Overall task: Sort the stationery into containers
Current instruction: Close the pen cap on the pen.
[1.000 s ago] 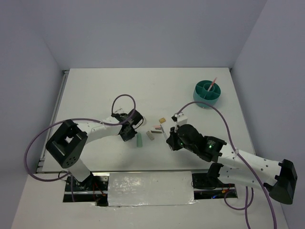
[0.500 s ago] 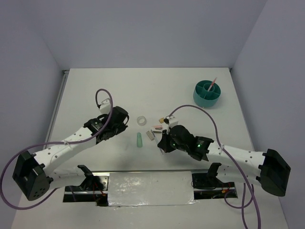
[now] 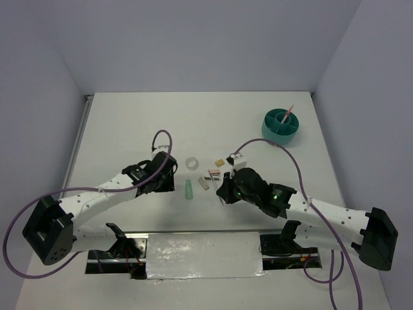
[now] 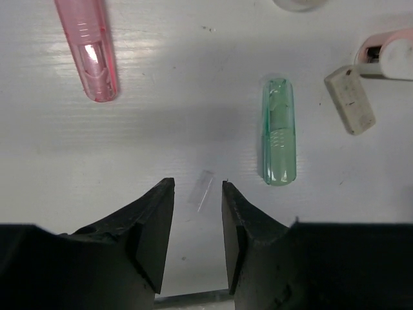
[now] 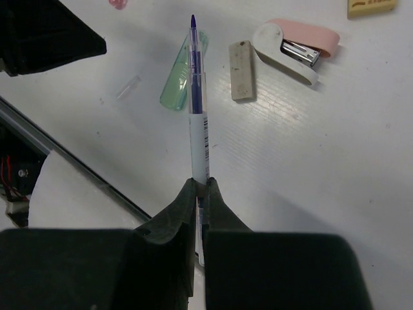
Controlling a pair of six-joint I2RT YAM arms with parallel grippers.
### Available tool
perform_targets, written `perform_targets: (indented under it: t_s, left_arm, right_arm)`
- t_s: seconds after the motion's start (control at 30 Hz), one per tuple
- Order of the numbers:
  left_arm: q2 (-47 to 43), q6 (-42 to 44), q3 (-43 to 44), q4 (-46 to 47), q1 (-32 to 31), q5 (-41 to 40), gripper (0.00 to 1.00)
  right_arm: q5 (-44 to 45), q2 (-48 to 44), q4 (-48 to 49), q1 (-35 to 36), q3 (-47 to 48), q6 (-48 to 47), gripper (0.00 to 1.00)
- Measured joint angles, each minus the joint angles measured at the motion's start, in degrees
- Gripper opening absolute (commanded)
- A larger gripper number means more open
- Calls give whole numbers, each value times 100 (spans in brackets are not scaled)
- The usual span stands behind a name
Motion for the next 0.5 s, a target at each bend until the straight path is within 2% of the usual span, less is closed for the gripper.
perform_targets:
  t_s: [0.1,0.2,0.5]
  left_arm:
    - [293,197,-13,101,-9,201,51]
    - [466,273,-66,210,-33,313,61]
    - [861,365,-116,363,-179,415,60]
  right_arm:
    - [0,2,-70,0,33,-20,0]
    - [-2,22,-129,0,35,-39,0]
    - [-68,221,-146,0,35,-79,0]
